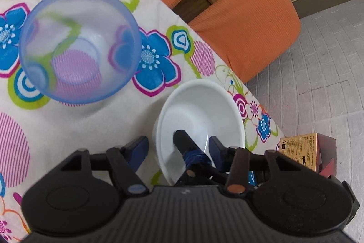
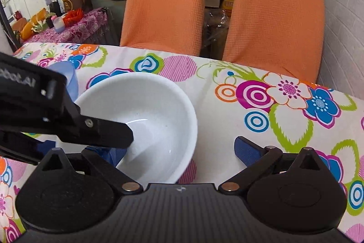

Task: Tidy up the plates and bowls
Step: 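Lift the white bowl with the left tool and carry it to the steel bowl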

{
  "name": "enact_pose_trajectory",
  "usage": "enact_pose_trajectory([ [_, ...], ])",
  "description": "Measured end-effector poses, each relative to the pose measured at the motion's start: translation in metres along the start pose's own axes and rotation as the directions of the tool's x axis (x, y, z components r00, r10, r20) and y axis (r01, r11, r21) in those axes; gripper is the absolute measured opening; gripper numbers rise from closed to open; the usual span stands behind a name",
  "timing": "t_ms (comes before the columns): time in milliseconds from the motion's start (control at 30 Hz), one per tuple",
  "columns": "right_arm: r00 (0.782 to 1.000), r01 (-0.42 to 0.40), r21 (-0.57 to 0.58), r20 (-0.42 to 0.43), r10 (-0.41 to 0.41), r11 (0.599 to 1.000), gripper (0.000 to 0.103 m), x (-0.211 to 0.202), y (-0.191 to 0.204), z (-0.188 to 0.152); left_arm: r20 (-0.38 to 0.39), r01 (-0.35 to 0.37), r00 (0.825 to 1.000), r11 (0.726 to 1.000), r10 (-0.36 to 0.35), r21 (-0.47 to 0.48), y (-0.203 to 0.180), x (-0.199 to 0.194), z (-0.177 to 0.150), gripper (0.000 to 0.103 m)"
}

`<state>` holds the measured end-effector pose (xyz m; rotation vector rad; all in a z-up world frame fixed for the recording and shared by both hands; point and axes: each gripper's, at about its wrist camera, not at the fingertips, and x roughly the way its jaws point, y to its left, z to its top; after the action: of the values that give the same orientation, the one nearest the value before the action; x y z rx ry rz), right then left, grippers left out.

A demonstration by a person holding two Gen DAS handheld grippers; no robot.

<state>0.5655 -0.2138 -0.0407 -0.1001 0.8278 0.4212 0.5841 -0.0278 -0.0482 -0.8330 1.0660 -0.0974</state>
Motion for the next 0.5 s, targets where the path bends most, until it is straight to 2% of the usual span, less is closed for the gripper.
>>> enact_pose_trajectory([
  [67,0.998,-0.063,-0.013,0.018,0.063,0.998,0.083,-0.005,0.001,-0.005,-0.010,0.002,1.000,1.000,-0.002,0.023,0.000,0.002,0.002,0.029],
  [100,0.997,-0.070,-0.026,0.021,0.071,0.997,0.080,-0.006,0.003,-0.007,-0.012,0.001,1.000,0.999,0.000,0.041,-0.001,0.003,0.003,0.016],
  [133,0.997,-0.074,-0.034,0.021,0.074,0.997,0.074,-0.008,0.004,-0.008,-0.011,0.004,1.000,0.999,-0.003,0.051,-0.001,0.003,0.005,0.011],
  [200,0.994,-0.106,-0.021,0.014,0.106,0.994,0.062,-0.014,0.003,-0.008,-0.024,0.019,1.000,0.998,-0.018,0.057,-0.001,0.004,0.005,0.009],
  [300,0.992,-0.125,-0.007,-0.003,0.125,0.992,0.061,-0.023,0.004,-0.007,-0.020,0.004,1.000,0.996,-0.002,0.089,-0.005,-0.002,0.002,0.009],
  [500,0.991,-0.127,0.026,-0.046,0.128,0.992,0.062,-0.050,0.011,-0.017,-0.057,0.029,0.998,0.994,-0.023,0.106,-0.005,-0.027,-0.019,0.009],
])
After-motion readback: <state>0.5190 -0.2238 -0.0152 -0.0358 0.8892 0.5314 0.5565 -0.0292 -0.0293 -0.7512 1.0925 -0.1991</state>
